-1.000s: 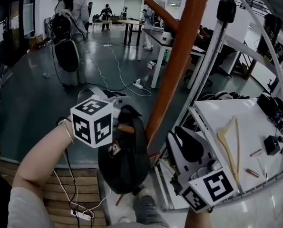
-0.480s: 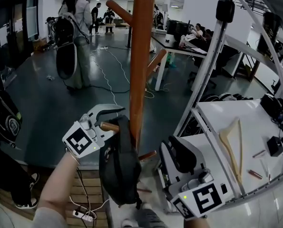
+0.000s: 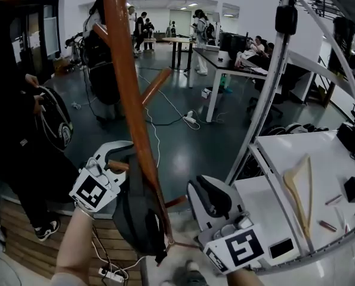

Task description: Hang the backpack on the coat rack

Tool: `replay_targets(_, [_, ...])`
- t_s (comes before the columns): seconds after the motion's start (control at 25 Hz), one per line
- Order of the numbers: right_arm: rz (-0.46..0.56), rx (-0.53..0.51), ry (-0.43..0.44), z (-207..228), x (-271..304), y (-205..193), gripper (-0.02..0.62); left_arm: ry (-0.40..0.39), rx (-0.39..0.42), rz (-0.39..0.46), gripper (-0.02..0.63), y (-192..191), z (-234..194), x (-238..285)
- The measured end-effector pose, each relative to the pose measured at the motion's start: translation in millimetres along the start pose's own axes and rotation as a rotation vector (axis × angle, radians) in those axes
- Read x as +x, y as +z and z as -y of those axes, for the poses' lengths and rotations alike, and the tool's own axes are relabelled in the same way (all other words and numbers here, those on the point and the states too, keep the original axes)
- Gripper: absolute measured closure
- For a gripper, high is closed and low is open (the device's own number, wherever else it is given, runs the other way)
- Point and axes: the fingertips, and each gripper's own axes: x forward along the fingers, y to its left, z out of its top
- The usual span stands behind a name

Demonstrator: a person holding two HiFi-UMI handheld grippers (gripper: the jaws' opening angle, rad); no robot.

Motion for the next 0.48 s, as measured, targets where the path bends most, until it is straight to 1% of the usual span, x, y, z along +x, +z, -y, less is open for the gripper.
replay_targets(0.16, [-0.015,-0.004,0.051,-20,18,1,0.522,-0.017,-0.042,0.019,0.445,12,10,6])
replay_targets(0.2, [-0.030,-0.010,0.059,-22,24,0,0.504,-0.013,-0.050,0.026,0.445,14,12,9])
replay_targets(0.28, [-0.062,-0.016,0.068,-24,35,-4,0.435,0.001,-0.070,0.037,0.445,17,15,15])
replay_targets(0.4, [-0.097,0.021,0.066,-22,48,-13,0.420,0.019,-0.085,0.079,0.445,23,23,25])
replay_targets(0.48, [-0.104,0.035,0.031,-15,57,-17,0.416,0.023,-0.067,0.111,0.445,32,32,31])
